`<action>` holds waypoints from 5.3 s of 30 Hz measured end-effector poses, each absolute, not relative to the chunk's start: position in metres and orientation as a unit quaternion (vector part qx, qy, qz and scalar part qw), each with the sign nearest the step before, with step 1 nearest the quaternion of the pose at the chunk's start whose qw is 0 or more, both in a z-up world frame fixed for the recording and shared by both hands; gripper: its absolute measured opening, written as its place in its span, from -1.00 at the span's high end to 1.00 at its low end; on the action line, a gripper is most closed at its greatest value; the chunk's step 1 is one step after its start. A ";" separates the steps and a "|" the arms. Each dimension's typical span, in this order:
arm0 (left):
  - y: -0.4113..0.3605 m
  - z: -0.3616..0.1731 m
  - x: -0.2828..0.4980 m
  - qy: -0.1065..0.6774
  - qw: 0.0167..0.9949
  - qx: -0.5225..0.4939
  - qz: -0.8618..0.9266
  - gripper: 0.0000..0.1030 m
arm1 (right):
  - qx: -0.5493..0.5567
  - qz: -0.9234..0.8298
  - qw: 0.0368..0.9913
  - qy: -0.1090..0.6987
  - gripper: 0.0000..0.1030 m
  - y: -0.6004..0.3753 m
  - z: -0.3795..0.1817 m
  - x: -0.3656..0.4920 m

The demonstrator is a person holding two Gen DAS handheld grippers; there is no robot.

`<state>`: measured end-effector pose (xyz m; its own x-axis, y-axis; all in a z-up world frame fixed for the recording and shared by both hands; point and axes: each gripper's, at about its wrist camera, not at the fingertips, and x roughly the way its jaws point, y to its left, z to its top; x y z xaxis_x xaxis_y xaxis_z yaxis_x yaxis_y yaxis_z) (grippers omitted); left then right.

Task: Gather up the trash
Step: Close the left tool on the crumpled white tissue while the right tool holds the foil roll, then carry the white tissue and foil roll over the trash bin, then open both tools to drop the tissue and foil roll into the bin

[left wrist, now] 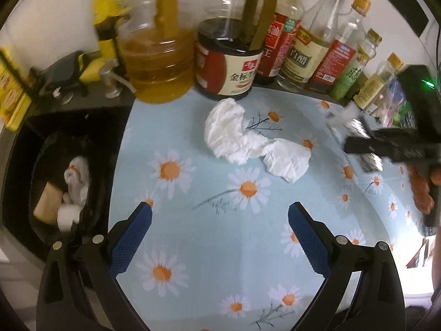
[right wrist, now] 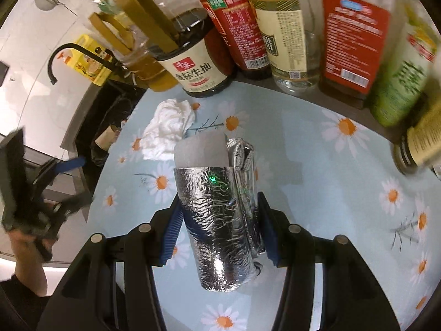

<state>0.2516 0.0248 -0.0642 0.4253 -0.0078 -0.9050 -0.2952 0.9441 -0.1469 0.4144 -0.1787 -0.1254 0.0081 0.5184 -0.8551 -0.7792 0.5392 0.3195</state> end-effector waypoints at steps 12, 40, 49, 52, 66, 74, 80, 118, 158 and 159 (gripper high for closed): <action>0.008 -0.088 0.321 0.562 0.823 -0.070 0.044 -0.87 | -0.087 0.450 0.716 0.526 0.00 -0.228 -0.137 0.370; -0.002 -0.139 0.387 0.604 0.796 -0.020 0.031 0.29 | -0.034 0.421 0.736 0.529 0.00 -0.274 -0.142 0.358; 0.006 -0.131 0.380 0.595 0.803 -0.046 0.020 0.39 | -0.038 0.418 0.733 0.536 0.00 -0.269 -0.148 0.357; 0.010 -0.127 0.374 0.591 0.805 -0.049 0.020 0.40 | -0.039 0.414 0.733 0.538 0.00 -0.269 -0.148 0.358; 0.027 -0.093 0.320 0.569 0.818 -0.076 0.019 0.40 | -0.070 0.422 0.720 0.547 0.00 -0.229 -0.143 0.339; 0.057 -0.083 0.274 0.555 0.827 -0.091 0.022 0.40 | -0.101 0.440 0.707 0.544 0.00 -0.179 -0.137 0.313; 0.081 -0.077 0.247 0.547 0.831 -0.100 0.025 0.40 | -0.119 0.449 0.700 0.543 0.00 -0.138 -0.134 0.292; 0.340 -0.126 0.117 0.553 0.810 -0.180 0.072 0.40 | -0.184 0.495 0.652 0.545 0.00 0.178 -0.143 0.203; 0.396 -0.159 0.116 0.559 0.789 -0.237 0.099 -0.18 | -0.186 0.504 0.628 0.564 -0.40 0.289 -0.131 0.231; 0.396 -0.157 0.115 0.558 0.790 -0.236 0.099 -0.18 | -0.184 0.503 0.629 0.563 -0.40 0.286 -0.130 0.231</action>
